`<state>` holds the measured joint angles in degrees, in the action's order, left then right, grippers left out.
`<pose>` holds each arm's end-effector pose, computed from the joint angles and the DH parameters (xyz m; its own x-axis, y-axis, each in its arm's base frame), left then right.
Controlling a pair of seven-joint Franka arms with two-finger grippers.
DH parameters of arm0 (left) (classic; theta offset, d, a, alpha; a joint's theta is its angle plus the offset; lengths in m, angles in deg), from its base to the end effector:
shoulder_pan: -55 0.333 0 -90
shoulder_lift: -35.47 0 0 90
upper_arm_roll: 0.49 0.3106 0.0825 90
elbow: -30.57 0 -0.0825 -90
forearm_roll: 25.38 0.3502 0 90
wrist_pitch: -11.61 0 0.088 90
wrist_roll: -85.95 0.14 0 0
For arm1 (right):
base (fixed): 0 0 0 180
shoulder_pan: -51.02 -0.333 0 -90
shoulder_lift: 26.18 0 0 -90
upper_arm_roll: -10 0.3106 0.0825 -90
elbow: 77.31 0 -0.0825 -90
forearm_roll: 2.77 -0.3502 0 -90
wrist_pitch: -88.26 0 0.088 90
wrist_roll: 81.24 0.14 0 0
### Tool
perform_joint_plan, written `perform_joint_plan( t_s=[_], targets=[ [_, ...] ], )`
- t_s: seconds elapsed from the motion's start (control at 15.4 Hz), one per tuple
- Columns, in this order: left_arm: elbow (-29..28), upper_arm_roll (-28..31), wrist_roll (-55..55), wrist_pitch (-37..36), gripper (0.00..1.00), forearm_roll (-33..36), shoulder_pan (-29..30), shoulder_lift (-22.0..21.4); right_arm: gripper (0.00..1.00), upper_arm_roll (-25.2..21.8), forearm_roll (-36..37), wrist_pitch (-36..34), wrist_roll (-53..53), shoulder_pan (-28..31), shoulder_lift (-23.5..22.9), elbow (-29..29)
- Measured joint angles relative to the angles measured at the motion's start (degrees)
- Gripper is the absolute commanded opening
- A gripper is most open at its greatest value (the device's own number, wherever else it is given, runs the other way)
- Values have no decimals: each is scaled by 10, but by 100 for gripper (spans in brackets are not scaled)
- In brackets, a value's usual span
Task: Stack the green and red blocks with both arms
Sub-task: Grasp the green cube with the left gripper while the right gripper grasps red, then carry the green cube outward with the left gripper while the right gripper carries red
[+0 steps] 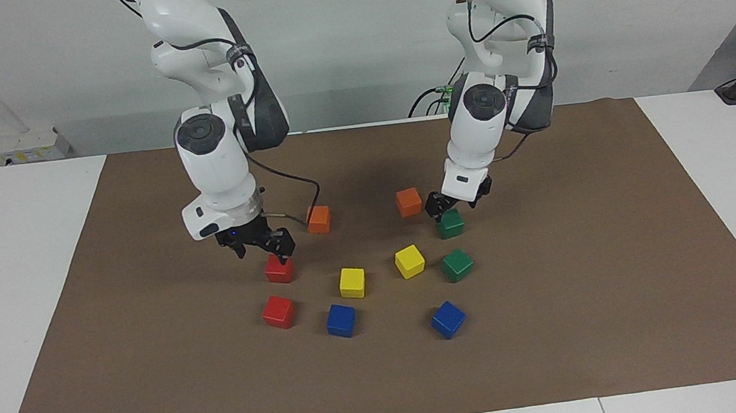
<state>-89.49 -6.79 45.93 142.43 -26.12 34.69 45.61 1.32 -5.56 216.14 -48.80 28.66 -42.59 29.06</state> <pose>0.4883 -0.2445 0.3227 0.9703 0.2417 -0.0098 0.2419 -0.9699 0.0299 0.5870 0.1506 0.3576 0.9366 -0.3413 0.0790 -0.3383 -0.9398 -0.0483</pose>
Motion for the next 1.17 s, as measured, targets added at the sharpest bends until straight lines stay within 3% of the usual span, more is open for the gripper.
perform_joint_plan(
  t_s=[0.26, 0.33, 0.46, 0.52, 0.65, 0.71, 0.91, 0.97, 1.04, 1.1, 1.17],
  targets=[
    [-8, 0, -1, 29, 100, 0, 0, 25, 100, 0, -1, 30, 0, -3, -10, 23],
    [-8, 0, -1, 34, 94, 0, 0, 30, 100, 0, -1, 38, -2, -6, -13, 29],
    [-8, 0, -7, 38, 27, 0, -1, 34, 100, 0, -1, 53, -24, -9, -19, 45],
    [-8, 0, -18, 38, 0, 0, -1, 34, 100, 0, -1, 59, -40, -10, -21, 53],
    [-8, -1, -41, 38, 0, 0, -2, 34, 100, 0, -1, 61, -62, -10, -22, 66],
    [-8, -1, -46, 37, 0, 0, -3, 34, 95, 0, -1, 61, -71, -10, -22, 72],
    [-2, 7, -34, 2, 0, 1, 1, 29, 58, 0, -1, 63, -85, -10, -22, 80],
    [0, 11, -4, -15, 0, 2, 15, 22, 41, 0, -1, 72, -86, -10, -22, 81],
    [3, 14, 39, -34, 0, 2, 40, 13, 16, 0, -1, 81, -87, -10, -22, 83],
    [10, 17, 96, -51, 0, 3, 74, 4, 0, 0, -1, 86, -88, -10, -23, 84],
    [16, 19, 152, -60, 0, 3, 109, -1, 0, 0, -1, 86, -88, -10, -23, 84]
  ],
)
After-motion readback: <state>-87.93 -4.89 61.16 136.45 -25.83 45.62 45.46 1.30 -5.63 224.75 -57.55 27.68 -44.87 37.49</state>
